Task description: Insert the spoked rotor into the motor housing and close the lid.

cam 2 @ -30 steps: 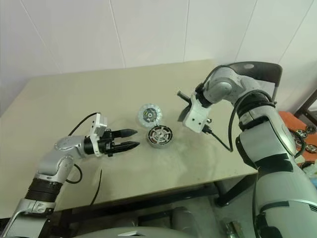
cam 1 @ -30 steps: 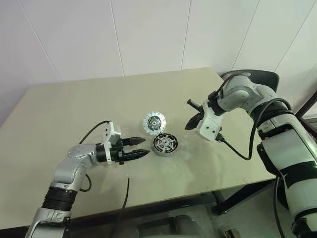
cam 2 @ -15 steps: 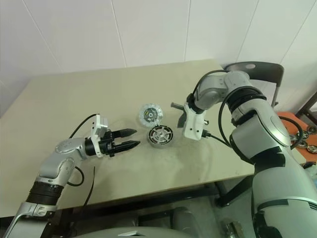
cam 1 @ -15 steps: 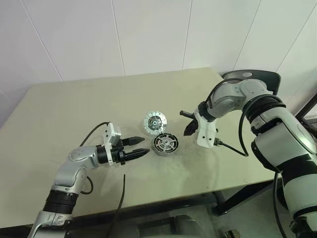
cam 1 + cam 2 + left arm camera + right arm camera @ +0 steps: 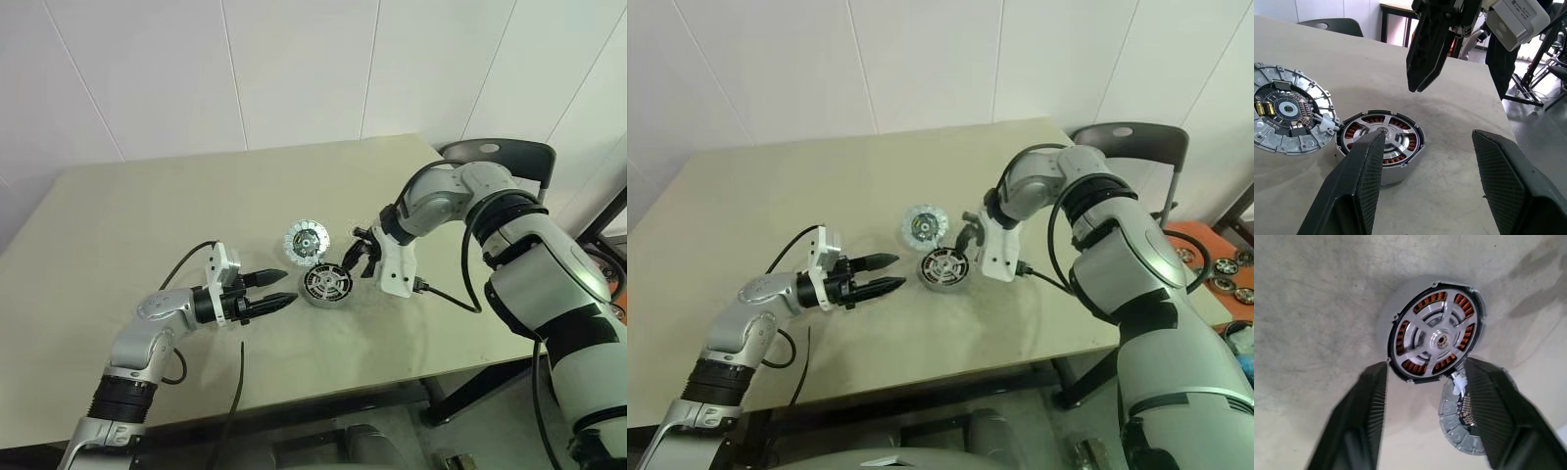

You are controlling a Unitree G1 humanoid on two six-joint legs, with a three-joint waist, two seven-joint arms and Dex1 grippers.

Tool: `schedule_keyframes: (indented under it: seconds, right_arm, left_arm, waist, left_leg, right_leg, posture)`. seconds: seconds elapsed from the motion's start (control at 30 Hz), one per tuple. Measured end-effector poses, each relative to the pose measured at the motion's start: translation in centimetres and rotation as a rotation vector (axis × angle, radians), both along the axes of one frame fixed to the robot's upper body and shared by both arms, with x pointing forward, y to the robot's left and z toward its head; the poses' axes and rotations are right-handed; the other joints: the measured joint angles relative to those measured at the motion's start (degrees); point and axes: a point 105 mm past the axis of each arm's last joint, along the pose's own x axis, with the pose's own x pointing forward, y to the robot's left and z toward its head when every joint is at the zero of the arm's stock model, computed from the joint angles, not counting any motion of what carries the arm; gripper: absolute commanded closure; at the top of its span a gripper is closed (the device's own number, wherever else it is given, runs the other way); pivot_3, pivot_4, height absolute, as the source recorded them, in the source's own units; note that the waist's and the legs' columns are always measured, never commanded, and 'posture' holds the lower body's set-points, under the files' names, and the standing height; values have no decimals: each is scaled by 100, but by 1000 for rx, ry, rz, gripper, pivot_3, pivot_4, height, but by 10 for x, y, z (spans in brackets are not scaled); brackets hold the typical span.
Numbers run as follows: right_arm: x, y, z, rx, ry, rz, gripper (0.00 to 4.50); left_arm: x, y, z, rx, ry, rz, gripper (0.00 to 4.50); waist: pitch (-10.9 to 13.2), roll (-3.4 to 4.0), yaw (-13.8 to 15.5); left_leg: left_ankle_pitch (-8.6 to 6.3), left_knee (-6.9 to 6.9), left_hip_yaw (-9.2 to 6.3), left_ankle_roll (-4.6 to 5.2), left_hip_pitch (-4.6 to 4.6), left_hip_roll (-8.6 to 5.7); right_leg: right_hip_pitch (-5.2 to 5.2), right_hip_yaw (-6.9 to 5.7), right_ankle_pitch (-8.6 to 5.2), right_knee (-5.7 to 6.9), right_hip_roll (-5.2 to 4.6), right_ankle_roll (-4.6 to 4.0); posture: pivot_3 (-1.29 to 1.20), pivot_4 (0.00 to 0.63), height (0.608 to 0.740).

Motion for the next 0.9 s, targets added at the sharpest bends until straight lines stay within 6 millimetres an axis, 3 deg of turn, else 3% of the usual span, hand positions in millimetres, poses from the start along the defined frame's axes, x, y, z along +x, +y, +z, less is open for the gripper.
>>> schedule_keyframes:
  seconds: [0.13,0.37,0.9]
  right_arm:
    - [0,-2,-3,-11,18,-22,2015]
    - [-7,8,-27,24,106,-65,2015]
    - [-4,5,-41,22,150,-175,2015]
  left_arm:
    - [0,0,0,-1,1,4,1478]
    - [1,-2,1,-5,-5,7,1478]
    - [-3,2,0,-7,-5,47,1478]
  waist:
    - [0,0,-1]
    - [0,-1,-2]
    - [-1,-1,-1]
  left_leg:
    - [0,1,-1,0,3,0]
    - [1,2,-3,-1,4,1]
    - [0,2,-6,-1,4,1]
  right_leg:
    - [0,-1,-1,7,1,-1]
    - [-1,-1,-1,11,2,-2]
    - [-1,-1,-1,11,0,-2]
  posture:
    - [0,0,740]
    - [0,0,740]
    - [0,0,740]
